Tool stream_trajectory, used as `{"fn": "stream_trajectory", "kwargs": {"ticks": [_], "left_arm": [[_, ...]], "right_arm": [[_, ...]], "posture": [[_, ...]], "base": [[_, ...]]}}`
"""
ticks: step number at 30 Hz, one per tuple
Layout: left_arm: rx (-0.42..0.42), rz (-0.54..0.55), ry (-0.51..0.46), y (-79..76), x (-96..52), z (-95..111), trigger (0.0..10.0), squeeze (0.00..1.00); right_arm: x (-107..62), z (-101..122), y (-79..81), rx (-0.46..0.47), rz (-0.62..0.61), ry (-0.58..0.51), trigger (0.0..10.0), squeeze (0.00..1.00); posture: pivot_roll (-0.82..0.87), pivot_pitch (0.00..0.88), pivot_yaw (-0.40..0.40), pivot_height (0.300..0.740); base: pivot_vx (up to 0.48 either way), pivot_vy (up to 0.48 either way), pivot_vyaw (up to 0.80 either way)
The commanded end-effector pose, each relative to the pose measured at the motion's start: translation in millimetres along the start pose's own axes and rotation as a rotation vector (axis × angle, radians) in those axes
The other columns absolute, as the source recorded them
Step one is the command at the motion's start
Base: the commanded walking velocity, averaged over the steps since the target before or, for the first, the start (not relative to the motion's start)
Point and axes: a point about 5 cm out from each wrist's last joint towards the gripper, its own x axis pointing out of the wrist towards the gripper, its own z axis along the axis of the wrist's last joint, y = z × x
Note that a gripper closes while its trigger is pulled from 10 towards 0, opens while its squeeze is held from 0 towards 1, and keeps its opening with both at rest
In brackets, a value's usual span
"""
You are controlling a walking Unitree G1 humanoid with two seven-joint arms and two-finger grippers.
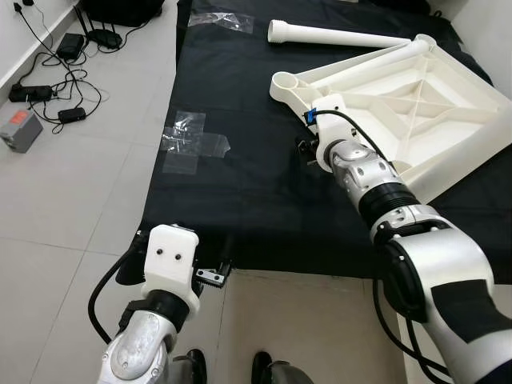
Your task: Building children table
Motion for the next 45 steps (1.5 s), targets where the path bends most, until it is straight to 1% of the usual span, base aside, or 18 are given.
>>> {"fn": "stream_trajectory", "kwargs": {"ticks": [1,4,7,10,12,17,18,19,20,22,23,25,26,31,34,37,39,45], "left_arm": [[-0.009,-0.003,0.025,-3.4,-4.3,-2,10.0,0.0],[-0.01,-0.003,0.031,-3.5,-4.9,-2,10.0,0.0],[-0.012,0.009,0.036,-2.3,-7.2,-1,10.0,0.0],[-0.014,0.01,0.044,-4.4,-9.4,0,10.0,0.0],[-0.014,0.008,0.042,-4.7,-9.6,1,10.0,0.0],[-0.015,0.012,0.04,-3.6,-9.4,3,10.0,0.0],[-0.013,0.019,0.041,-2.3,-9.3,3,10.0,0.0],[-0.013,0.019,0.041,-2.3,-9.3,3,10.0,0.0],[-0.011,0.022,0.042,-1.8,-9.2,3,10.0,0.0],[-0.01,0.023,0.042,-1.7,-9.2,3,10.0,0.0],[-0.01,0.025,0.043,-1.7,-9.1,3,10.0,0.0],[-0.01,0.025,0.044,-1.7,-9.1,3,10.0,0.0],[-0.01,0.027,0.045,-1.5,-9.0,3,10.0,0.0],[-0.005,0.039,0.048,0.6,-8.2,2,10.0,0.0],[-0.001,0.048,0.05,2.8,-6.7,1,10.0,0.0],[0.004,0.054,0.048,5.1,-4.2,0,10.0,0.0],[0.004,0.054,0.048,5.1,-4.2,0,10.0,0.0],[0.016,0.06,0.04,8.7,0.6,0,10.0,0.0]], "right_arm": [[0.1,-22,-1.1,-0.011,0.014,0.088,10.0,0.0],[0.1,-23,-0.6,-0.01,0.024,0.093,10.0,0.0],[-0.1,-19,-5.8,-0.013,-0.009,0.074,10.0,0.0],[-1.6,6,-18.1,0.121,-0.094,-0.018,10.0,0.0],[-1.9,7,-19.6,0.131,-0.107,-0.017,10.0,0.0],[-1.3,-5,-17.2,0.095,-0.086,0.039,10.0,0.0],[-0.7,-14,-10.4,0.052,-0.026,0.083,10.0,0.0],[-0.7,-14,-10.4,0.052,-0.026,0.083,10.0,0.0],[-0.5,-24,-2.1,-0.006,0.051,0.124,10.0,0.0],[-0.6,-27,1.2,-0.033,0.083,0.14,10.0,0.0],[-1.2,-35,8.6,-0.095,0.17,0.172,5.3,0.0],[-1.6,-38,11.0,-0.116,0.202,0.183,5.3,0.0],[-2.0,-40,11.5,-0.123,0.225,0.191,0.0,0.0],[-3.5,-46,9.8,-0.133,0.271,0.218,0.0,0.0],[-4.6,-49,4.3,-0.147,0.281,0.23,0.0,0.0],[-6.0,-51,-7.0,-0.155,0.266,0.239,0.0,0.0],[-6.0,-51,-7.0,-0.155,0.266,0.239,0.0,0.0],[-11.2,-54,-28.9,-0.178,0.296,0.26,0.0,0.0]], "posture": [[0.06,0.376,-0.185,0.74],[0.06,0.379,-0.187,0.74],[0.06,0.386,-0.19,0.74],[0.06,0.393,-0.196,0.74],[0.06,0.394,-0.192,0.74],[0.06,0.395,-0.194,0.74],[0.06,0.395,-0.193,0.74],[0.06,0.395,-0.193,0.74],[0.06,0.395,-0.193,0.74],[0.06,0.395,-0.193,0.74],[0.06,0.395,-0.193,0.74],[0.06,0.395,-0.193,0.74],[0.06,0.392,-0.193,0.74],[0.05,0.39,-0.192,0.74],[0.05,0.387,-0.19,0.74],[0.05,0.38,-0.185,0.74],[0.05,0.38,-0.185,0.74],[0.05,0.36,-0.183,0.74]], "base": [[0.0,0.0,0.0],[0.0,0.0,0.0],[0.0,0.0,0.0],[0.0,0.0,0.0],[0.0,0.0,0.0],[0.0,0.0,0.0],[0.0,0.0,0.0],[0.0,0.0,0.0],[0.0,0.0,0.0],[0.0,0.0,0.0],[0.0,0.0,0.0],[0.0,0.0,0.0],[0.0,0.0,0.0],[0.0,0.0,0.0],[0.0,0.0,0.0],[0.0,0.0,0.0],[0.0,0.0,0.0],[0.0,0.0,0.0]]}}
